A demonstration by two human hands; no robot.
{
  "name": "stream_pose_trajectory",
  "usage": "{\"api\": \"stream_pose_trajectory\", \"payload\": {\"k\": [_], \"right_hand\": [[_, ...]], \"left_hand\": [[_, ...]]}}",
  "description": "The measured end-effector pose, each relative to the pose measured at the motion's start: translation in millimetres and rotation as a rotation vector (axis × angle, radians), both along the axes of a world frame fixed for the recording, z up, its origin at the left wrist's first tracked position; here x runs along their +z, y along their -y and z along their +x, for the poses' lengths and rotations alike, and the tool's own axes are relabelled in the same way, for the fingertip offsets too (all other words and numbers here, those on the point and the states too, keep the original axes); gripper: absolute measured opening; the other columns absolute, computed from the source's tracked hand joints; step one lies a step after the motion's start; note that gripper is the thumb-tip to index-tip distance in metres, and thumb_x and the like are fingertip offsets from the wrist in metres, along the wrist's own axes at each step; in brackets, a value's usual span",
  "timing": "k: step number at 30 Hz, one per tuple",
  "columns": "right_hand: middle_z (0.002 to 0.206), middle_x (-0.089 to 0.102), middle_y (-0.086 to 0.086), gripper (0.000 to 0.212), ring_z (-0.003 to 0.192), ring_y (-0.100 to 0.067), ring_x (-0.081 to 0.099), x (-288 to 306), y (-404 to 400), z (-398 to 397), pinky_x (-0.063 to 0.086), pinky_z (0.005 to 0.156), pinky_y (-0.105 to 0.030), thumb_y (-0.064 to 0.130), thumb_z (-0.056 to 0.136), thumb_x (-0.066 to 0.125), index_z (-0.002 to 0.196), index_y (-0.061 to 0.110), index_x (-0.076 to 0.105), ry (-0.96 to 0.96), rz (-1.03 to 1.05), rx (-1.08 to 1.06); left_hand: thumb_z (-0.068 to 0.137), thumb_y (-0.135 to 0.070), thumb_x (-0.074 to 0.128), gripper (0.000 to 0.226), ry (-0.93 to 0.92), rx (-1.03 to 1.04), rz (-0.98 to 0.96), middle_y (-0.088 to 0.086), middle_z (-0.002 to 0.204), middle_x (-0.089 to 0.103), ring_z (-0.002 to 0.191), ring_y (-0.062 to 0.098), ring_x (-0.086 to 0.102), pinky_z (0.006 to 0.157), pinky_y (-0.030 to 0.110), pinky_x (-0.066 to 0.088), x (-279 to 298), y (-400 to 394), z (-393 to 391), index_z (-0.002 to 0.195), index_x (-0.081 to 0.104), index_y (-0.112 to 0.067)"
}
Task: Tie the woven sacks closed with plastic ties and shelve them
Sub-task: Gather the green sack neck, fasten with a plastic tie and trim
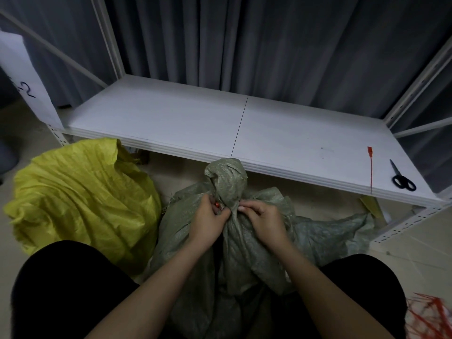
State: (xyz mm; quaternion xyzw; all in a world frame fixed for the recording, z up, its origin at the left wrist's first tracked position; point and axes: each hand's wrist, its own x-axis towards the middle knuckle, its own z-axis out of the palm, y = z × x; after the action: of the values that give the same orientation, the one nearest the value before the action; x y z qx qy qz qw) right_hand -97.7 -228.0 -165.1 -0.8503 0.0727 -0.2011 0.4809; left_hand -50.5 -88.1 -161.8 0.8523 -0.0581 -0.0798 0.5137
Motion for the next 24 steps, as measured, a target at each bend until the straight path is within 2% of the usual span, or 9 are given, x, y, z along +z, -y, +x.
{"api": "stream_pose_trajectory", "payload": {"k": [4, 7, 9, 11, 14, 16, 18, 21, 24], "right_hand": [[0.083, 0.075, 0.002, 0.018, 0.073, -0.013, 0.068, 3, 7, -1, 0.051, 0.068, -0.021, 0.025, 0.081, 0.062, 0.082, 0.015, 0.077, 0.279, -0.593, 0.082], [0.086, 0.068, 0.002, 0.016, 0.081, -0.016, 0.055, 9, 8, 0, 0.044, 0.061, -0.029, 0.028, 0.082, 0.060, 0.081, 0.019, 0.074, 0.382, -0.925, 0.131], [0.098, 0.062, -0.002, 0.017, 0.090, -0.019, 0.047, 12, 10, 3, 0.037, 0.070, -0.031, 0.027, 0.083, 0.058, 0.080, 0.018, 0.073, 0.491, -1.086, 0.188], [0.117, 0.060, 0.000, 0.016, 0.103, -0.020, 0.048, 18, 15, 8, 0.037, 0.083, -0.033, 0.024, 0.085, 0.057, 0.080, 0.021, 0.072, 0.606, -1.217, 0.306], [0.128, 0.062, 0.003, 0.014, 0.123, -0.019, 0.052, 26, 23, 20, 0.034, 0.103, -0.036, 0.021, 0.090, 0.056, 0.086, 0.023, 0.069, 0.590, -1.400, 0.553], [0.117, 0.068, 0.002, 0.019, 0.118, -0.019, 0.058, 27, 24, 28, 0.027, 0.111, -0.039, 0.019, 0.090, 0.052, 0.083, 0.020, 0.070, 0.527, -1.442, 0.643], [0.104, 0.072, 0.003, 0.025, 0.108, -0.017, 0.063, 29, 24, 35, 0.026, 0.111, -0.038, 0.019, 0.090, 0.047, 0.082, 0.018, 0.070, 0.463, -1.410, 0.639], [0.092, 0.073, 0.006, 0.026, 0.098, -0.014, 0.066, 28, 26, 35, 0.028, 0.106, -0.034, 0.025, 0.088, 0.047, 0.083, 0.019, 0.071, 0.383, -1.264, 0.570], [0.082, 0.072, 0.011, 0.021, 0.089, -0.009, 0.061, 19, 27, 28, 0.028, 0.098, -0.034, 0.035, 0.084, 0.056, 0.081, 0.024, 0.073, 0.298, -1.080, 0.472]], "left_hand": [[0.081, -0.019, 0.068, 0.029, -0.018, -0.014, -0.034, -0.005, 0.072, 0.052, 0.065, 0.011, 0.051, 0.057, 0.026, 0.038, 0, -1, 0, 0.081, 0.040, -0.026], [0.078, -0.016, 0.069, 0.034, -0.010, -0.003, -0.053, -0.005, 0.070, 0.051, 0.064, 0.013, 0.051, 0.057, 0.025, 0.037, 0, -1, 0, 0.077, 0.038, -0.028], [0.078, -0.015, 0.069, 0.033, -0.015, -0.026, -0.037, -0.005, 0.070, 0.050, 0.062, 0.010, 0.049, 0.056, 0.024, 0.037, 1, -2, 1, 0.080, 0.039, -0.026], [0.079, -0.013, 0.068, 0.032, -0.005, -0.059, -0.021, -0.005, 0.068, 0.048, 0.060, 0.010, 0.047, 0.053, 0.020, 0.035, 4, -2, 2, 0.079, 0.038, -0.025], [0.080, -0.013, 0.066, 0.029, 0.026, -0.123, 0.033, -0.006, 0.068, 0.049, 0.065, 0.014, 0.050, 0.052, 0.023, 0.035, 5, -3, 5, 0.077, 0.038, -0.021], [0.080, -0.012, 0.067, 0.031, 0.010, -0.145, 0.020, -0.006, 0.066, 0.048, 0.061, 0.010, 0.047, 0.051, 0.018, 0.034, 3, -3, 7, 0.074, 0.038, -0.021], [0.079, -0.009, 0.070, 0.034, -0.035, -0.145, -0.071, -0.005, 0.064, 0.046, 0.058, 0.007, 0.043, 0.051, 0.012, 0.034, 2, -4, 10, 0.072, 0.039, -0.021], [0.076, -0.005, 0.074, 0.029, -0.114, -0.163, -0.229, -0.002, 0.070, 0.048, 0.063, 0.008, 0.043, 0.054, 0.007, 0.036, 0, -9, 12, 0.079, 0.047, -0.014], [0.078, -0.002, 0.072, 0.020, -0.166, -0.195, -0.305, 0.000, 0.071, 0.052, 0.063, 0.006, 0.046, 0.055, 0.004, 0.038, 0, -17, 12, 0.084, 0.053, -0.008]]}}
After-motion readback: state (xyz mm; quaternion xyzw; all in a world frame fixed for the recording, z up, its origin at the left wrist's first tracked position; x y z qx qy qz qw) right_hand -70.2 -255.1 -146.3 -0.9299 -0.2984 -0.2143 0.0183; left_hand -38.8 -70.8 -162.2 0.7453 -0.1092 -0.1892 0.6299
